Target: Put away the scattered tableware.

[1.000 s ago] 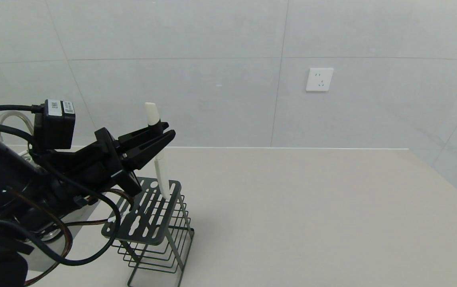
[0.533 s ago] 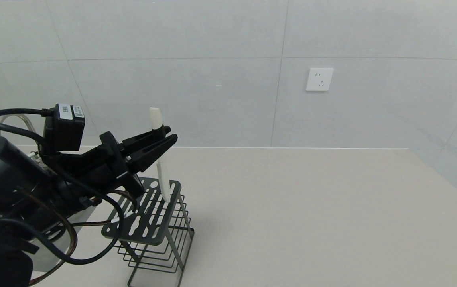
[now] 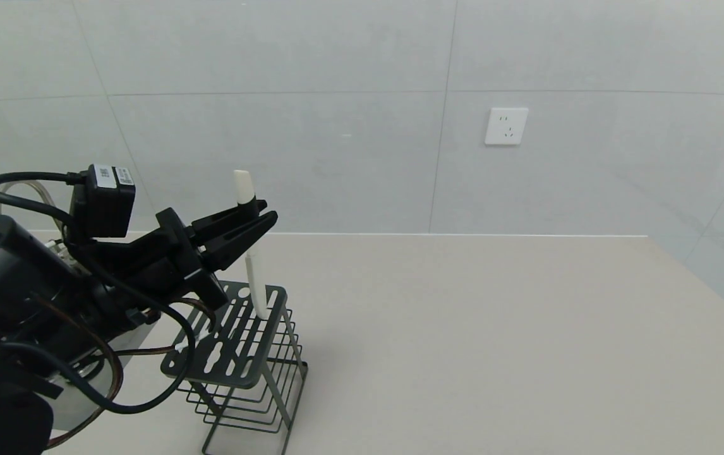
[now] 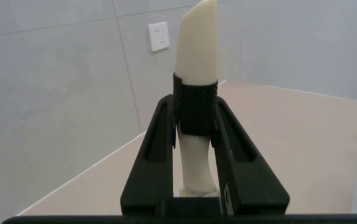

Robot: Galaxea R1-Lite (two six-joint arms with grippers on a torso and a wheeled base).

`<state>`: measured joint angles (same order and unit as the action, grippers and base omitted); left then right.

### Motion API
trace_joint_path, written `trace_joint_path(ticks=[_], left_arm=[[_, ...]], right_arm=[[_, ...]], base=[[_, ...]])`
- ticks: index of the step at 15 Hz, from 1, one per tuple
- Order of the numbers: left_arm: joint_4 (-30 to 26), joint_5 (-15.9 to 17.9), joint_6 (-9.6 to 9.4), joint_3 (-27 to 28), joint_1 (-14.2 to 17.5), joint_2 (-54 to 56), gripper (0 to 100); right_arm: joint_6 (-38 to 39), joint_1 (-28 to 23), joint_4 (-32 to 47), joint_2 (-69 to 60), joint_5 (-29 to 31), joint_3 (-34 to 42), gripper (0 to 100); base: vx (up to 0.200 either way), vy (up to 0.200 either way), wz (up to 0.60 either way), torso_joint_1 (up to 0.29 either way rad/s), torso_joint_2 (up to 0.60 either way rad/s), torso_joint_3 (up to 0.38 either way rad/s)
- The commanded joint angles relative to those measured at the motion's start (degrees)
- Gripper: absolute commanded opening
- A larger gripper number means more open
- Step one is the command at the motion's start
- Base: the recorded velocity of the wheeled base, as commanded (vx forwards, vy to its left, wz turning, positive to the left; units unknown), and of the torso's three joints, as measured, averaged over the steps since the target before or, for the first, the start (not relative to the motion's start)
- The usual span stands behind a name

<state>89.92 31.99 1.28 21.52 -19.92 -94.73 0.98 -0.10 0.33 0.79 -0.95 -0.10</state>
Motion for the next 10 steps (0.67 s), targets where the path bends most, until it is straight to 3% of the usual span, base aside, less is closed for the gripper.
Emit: trace_joint_path(ticks=[1,10], left_arm=[[0.1,0.0,-0.05,-0.3,0.1,0.1,0],[0.1,0.1,-0.40,-2.7,0.1,-0.6,0]], right_arm=[[0.0,0.0,0.0,0.1,0.0,0.0,100],[0.0,0.0,0.0,0.1,0.0,0.0,100]], base=[[0.000,0.000,0.00,0.000,0.00,0.000],[0.000,0.000,0.00,0.000,0.00,0.000]])
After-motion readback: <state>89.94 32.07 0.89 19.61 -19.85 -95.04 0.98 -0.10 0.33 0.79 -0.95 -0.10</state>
